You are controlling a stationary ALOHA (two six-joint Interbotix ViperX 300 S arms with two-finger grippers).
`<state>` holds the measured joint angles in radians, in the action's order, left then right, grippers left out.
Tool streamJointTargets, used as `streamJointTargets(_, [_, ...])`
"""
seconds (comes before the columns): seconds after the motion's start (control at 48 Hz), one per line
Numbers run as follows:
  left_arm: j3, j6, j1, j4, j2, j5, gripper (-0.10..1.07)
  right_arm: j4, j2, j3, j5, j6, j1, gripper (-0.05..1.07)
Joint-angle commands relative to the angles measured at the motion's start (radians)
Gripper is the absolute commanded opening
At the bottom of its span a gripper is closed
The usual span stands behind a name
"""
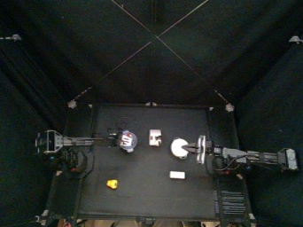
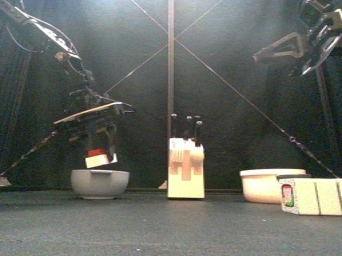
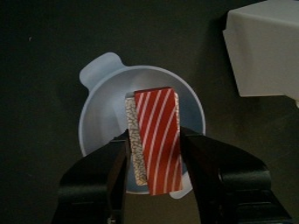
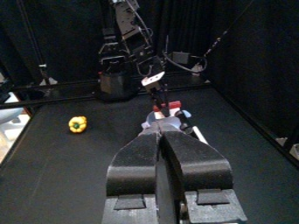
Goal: Grab and place salmon sushi in bowl
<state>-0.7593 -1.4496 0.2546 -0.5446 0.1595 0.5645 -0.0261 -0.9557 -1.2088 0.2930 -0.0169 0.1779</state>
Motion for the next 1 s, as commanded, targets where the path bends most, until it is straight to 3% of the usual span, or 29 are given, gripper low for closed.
streamJointTargets(0.0, [0.015, 0.000, 0.003, -0.006, 0.002, -0.005, 0.70, 0.002, 0.009, 0.012, 0.006, 0.000, 0.003, 0.02])
streamJointTargets(0.271, [0.015, -0.005, 0.003, -0.005, 0.000, -0.005, 0.84, 0.000, 0.009, 0.012, 0.006, 0.000, 0.003, 0.02])
streamJointTargets(0.979, [0.037, -0.005, 0.002, -0.005, -0.025, -0.023, 0.85, 0.002, 0.009, 0.014, 0.006, 0.000, 0.003, 0.02])
